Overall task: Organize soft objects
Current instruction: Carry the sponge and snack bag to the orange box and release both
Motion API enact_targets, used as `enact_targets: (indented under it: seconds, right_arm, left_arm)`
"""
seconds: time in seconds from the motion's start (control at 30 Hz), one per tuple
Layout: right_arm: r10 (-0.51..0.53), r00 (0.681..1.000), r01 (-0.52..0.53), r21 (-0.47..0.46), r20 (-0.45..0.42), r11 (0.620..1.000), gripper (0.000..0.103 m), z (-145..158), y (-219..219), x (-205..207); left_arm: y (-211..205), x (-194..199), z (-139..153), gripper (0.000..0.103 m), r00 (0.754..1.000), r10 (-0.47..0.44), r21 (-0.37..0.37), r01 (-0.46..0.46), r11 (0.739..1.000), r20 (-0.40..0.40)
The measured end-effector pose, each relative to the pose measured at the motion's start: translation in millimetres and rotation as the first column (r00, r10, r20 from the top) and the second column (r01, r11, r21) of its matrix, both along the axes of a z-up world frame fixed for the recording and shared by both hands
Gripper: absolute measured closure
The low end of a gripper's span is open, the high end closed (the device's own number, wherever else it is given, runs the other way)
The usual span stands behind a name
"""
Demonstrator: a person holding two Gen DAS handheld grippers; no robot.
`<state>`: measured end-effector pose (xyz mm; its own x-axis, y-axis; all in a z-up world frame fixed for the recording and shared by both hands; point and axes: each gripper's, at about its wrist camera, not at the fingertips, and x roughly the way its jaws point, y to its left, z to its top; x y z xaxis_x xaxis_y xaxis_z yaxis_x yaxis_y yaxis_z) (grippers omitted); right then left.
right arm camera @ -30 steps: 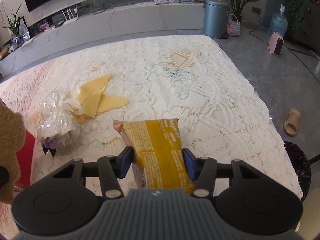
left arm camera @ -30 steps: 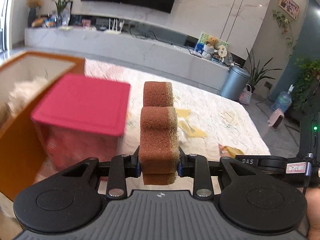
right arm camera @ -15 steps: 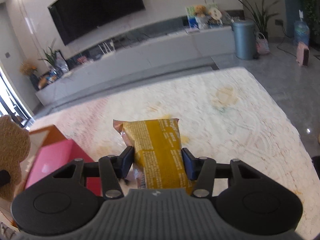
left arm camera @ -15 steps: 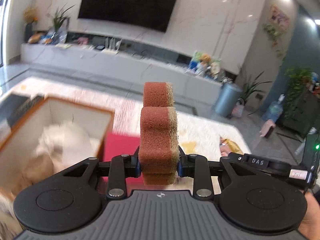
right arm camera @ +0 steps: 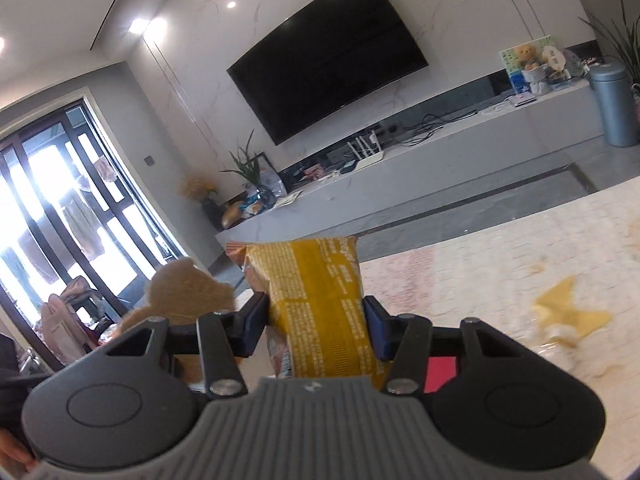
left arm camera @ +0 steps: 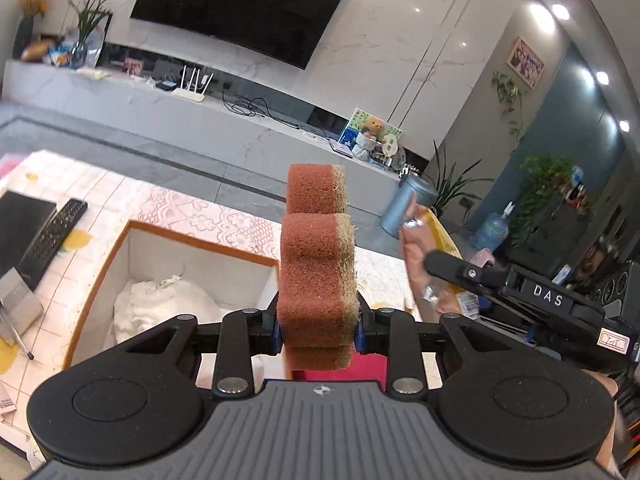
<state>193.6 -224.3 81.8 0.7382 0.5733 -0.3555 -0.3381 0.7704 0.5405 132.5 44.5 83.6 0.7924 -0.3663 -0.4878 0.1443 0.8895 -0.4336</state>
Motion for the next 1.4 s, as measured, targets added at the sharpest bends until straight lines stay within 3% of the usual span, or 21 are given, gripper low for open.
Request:
enact_targets:
  seconds: [0.17,0.3,0.37,0.47,0.57,0.67,0.8,0.83,0.9,1.03,1.17,1.3,1.4]
  right_arm:
    - [-0.004,0.999,0.001,-0.055,-0.050,0.998,0.051,-5,66,10]
    - [0.021,0.983,-0.019,0.014,-0.183,1.000,0.051,-33,103,33]
    - [0.002,0.980,-0.013,-0.053,-0.199,0.999,0.051,-45,125,40]
    - [-0.054,0.979,0.012,-0.208,-0.198,0.978,0.051,-64,155,54]
    - [-0.106,0.983,0.037,-0.397,-0.153,0.917,0.051,-78,179,68]
    - [-0.123,0.989,0.053,-0.580,-0.081,0.813,0.052,-91,202,74]
    - [-0.114,0.993,0.063,-0.724,-0.021,0.686,0.051,-108,224,86]
    - [-0.115,0.993,0.076,-0.744,-0.002,0.664,0.047,-110,227,85]
    - [-0.124,0.991,0.118,-0.771,0.051,0.626,0.020,-110,228,77]
    - [-0.096,0.994,0.101,-0.718,0.047,0.689,0.018,-96,209,62]
    - [-0.156,0.984,0.170,-0.680,0.082,0.713,0.014,-78,176,45]
    - [-0.218,0.973,0.218,-0.608,0.074,0.763,0.013,-66,143,29]
    - [-0.226,0.973,0.214,-0.588,0.054,0.780,0.013,-63,132,21]
  left_arm:
    - [40,12,-27,0.068,0.998,0.065,-0.075,-0.065,0.995,-0.011]
    - [82,30,-67,0.068,0.992,0.093,-0.266,-0.112,0.957,-0.082]
    - [94,41,-81,0.068,0.992,0.073,-0.299,-0.100,0.949,-0.100]
    - [105,50,-93,0.068,0.988,0.101,-0.263,-0.130,0.956,-0.120]
    - [116,52,-98,0.068,0.984,0.116,-0.254,-0.147,0.956,-0.134]
    - [124,47,-101,0.068,0.967,0.185,-0.246,-0.225,0.943,-0.174]
    - [129,46,-100,0.068,0.965,0.208,-0.219,-0.241,0.946,-0.161]
    - [129,46,-100,0.068,0.966,0.200,-0.227,-0.234,0.945,-0.164]
    - [129,47,-102,0.068,0.967,0.188,-0.235,-0.226,0.945,-0.175]
    - [120,52,-108,0.068,0.969,0.148,-0.239,-0.194,0.951,-0.197]
    - [110,57,-115,0.068,0.975,0.049,-0.326,-0.120,0.938,-0.217]
    - [96,61,-126,0.068,0.966,-0.045,-0.382,-0.058,0.922,-0.255]
    - [83,62,-133,0.068,0.951,-0.079,-0.354,-0.033,0.935,-0.299]
